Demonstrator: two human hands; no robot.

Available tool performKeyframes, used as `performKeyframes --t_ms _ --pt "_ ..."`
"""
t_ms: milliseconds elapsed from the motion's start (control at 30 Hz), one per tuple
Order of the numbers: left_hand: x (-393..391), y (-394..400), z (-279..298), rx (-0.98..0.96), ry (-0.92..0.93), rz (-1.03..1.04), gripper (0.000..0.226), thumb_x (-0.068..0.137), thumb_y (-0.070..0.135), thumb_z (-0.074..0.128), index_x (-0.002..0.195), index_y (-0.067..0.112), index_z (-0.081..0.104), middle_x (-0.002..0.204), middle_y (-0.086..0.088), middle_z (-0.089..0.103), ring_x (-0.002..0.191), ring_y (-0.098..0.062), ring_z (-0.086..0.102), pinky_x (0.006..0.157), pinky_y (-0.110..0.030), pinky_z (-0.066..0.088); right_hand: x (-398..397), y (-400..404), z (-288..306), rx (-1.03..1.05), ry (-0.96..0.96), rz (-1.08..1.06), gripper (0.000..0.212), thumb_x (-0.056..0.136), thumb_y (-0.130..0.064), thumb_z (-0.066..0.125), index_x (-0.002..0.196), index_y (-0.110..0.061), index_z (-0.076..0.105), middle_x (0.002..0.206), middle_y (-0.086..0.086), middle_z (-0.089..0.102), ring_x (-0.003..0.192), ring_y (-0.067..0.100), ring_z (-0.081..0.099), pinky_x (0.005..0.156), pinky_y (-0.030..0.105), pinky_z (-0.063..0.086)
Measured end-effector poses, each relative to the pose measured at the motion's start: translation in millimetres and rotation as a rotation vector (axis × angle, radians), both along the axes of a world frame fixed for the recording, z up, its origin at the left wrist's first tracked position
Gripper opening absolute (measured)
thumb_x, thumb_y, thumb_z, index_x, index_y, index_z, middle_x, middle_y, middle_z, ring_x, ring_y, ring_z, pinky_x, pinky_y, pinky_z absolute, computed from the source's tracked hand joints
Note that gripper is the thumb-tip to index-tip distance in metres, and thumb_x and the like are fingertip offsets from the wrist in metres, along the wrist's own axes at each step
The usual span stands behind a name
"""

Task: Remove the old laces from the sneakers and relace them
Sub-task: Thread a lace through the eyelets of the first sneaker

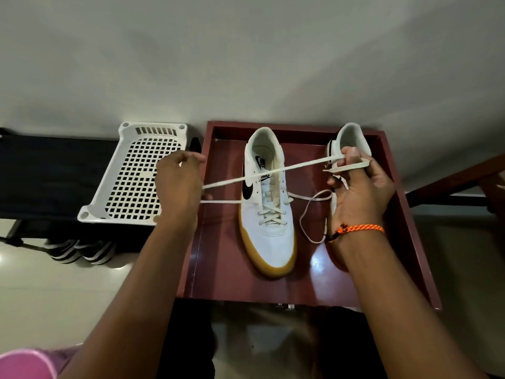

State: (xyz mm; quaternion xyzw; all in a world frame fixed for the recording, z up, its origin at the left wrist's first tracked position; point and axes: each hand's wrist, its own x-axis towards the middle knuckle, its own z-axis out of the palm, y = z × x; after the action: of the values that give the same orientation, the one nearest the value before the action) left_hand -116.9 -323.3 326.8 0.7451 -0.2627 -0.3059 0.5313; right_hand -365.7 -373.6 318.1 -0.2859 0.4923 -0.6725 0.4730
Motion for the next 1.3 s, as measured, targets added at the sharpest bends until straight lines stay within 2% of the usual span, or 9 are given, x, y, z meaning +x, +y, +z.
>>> performKeyframes --t_ms 133,300,467,633,767,900,967,1100,1300 --pt "-16 1 -2 0.008 -0.403 -0.211 0.025 0.096 0.014 0.054 0.093 0.026 0.076 0.084 0.008 0.076 0.068 -0.006 0.066 0.07 -0.031 0.054 13 7 6 0.028 0.034 0.257 0.009 0.098 -0.006 0.069 0.099 0.002 0.074 0.074 0.004 0.068 0.062 0.014 0.061 0.054 0.027 0.048" --pt "-51 1 4 -0.283 -0.185 -0.684 0.034 0.106 -0.002 0.048 0.126 0.012 0.072 0.119 -0.002 0.076 0.11 -0.015 0.072 0.097 -0.032 0.058 35 21 2 -0.066 0.352 0.608 0.008 0.096 -0.005 0.072 0.097 -0.009 0.08 0.076 0.003 0.076 0.069 0.017 0.068 0.06 0.027 0.055" --pt "-51 -1 -4 -0.21 -0.119 -0.698 0.047 0.101 -0.011 0.049 0.124 0.024 0.071 0.09 0.005 0.066 0.075 -0.008 0.062 0.071 -0.025 0.053 35 18 -5 -0.052 0.435 0.498 0.006 0.095 -0.008 0.075 0.097 -0.007 0.081 0.08 0.009 0.077 0.069 0.024 0.07 0.059 0.035 0.058" --pt "-32 -3 -8 -0.034 -0.241 -0.523 0.044 0.101 -0.008 0.047 0.123 0.025 0.066 0.072 0.008 0.051 0.052 -0.001 0.045 0.051 -0.013 0.039 11 4 -5 0.057 0.311 0.251 0.011 0.097 -0.004 0.071 0.1 0.005 0.077 0.073 0.01 0.069 0.06 0.016 0.06 0.055 0.025 0.053" --pt "-37 0 -8 -0.046 -0.384 -0.541 0.041 0.098 -0.005 0.049 0.116 0.025 0.07 0.089 0.01 0.068 0.083 -0.002 0.066 0.075 -0.029 0.057 11 5 -6 0.07 0.324 0.335 0.007 0.096 -0.003 0.072 0.097 0.001 0.078 0.071 0.008 0.071 0.06 0.017 0.063 0.06 0.026 0.057" --pt "-55 0 -2 -0.198 -0.334 -0.617 0.033 0.103 0.002 0.054 0.124 0.02 0.072 0.121 0.011 0.072 0.115 -0.007 0.067 0.099 -0.031 0.055 24 14 -1 -0.036 0.381 0.515 0.01 0.099 0.0 0.068 0.099 -0.001 0.078 0.076 0.01 0.072 0.068 0.022 0.066 0.067 0.031 0.061" --pt "-59 -1 -2 -0.194 -0.271 -0.685 0.032 0.104 0.003 0.054 0.124 0.019 0.073 0.116 0.007 0.075 0.111 -0.009 0.07 0.093 -0.027 0.056 27 18 1 -0.067 0.384 0.562 0.013 0.099 0.004 0.064 0.102 0.002 0.077 0.078 0.009 0.072 0.07 0.02 0.066 0.068 0.029 0.061" --pt "-62 -4 -2 -0.16 -0.144 -0.665 0.014 0.104 0.01 0.063 0.106 0.017 0.075 0.075 0.011 0.069 0.066 -0.006 0.063 0.066 -0.022 0.049 26 18 4 -0.113 0.435 0.546 0.016 0.099 0.006 0.062 0.102 -0.002 0.076 0.082 0.011 0.074 0.069 0.019 0.067 0.068 0.03 0.06" --pt "-61 -7 -6 -0.121 -0.123 -0.585 0.009 0.1 0.023 0.074 0.091 0.024 0.078 0.075 0.017 0.073 0.073 -0.003 0.068 0.072 -0.031 0.055 29 18 1 -0.134 0.496 0.487 0.014 0.097 0.006 0.063 0.101 -0.004 0.073 0.082 0.014 0.072 0.066 0.02 0.065 0.065 0.035 0.06"
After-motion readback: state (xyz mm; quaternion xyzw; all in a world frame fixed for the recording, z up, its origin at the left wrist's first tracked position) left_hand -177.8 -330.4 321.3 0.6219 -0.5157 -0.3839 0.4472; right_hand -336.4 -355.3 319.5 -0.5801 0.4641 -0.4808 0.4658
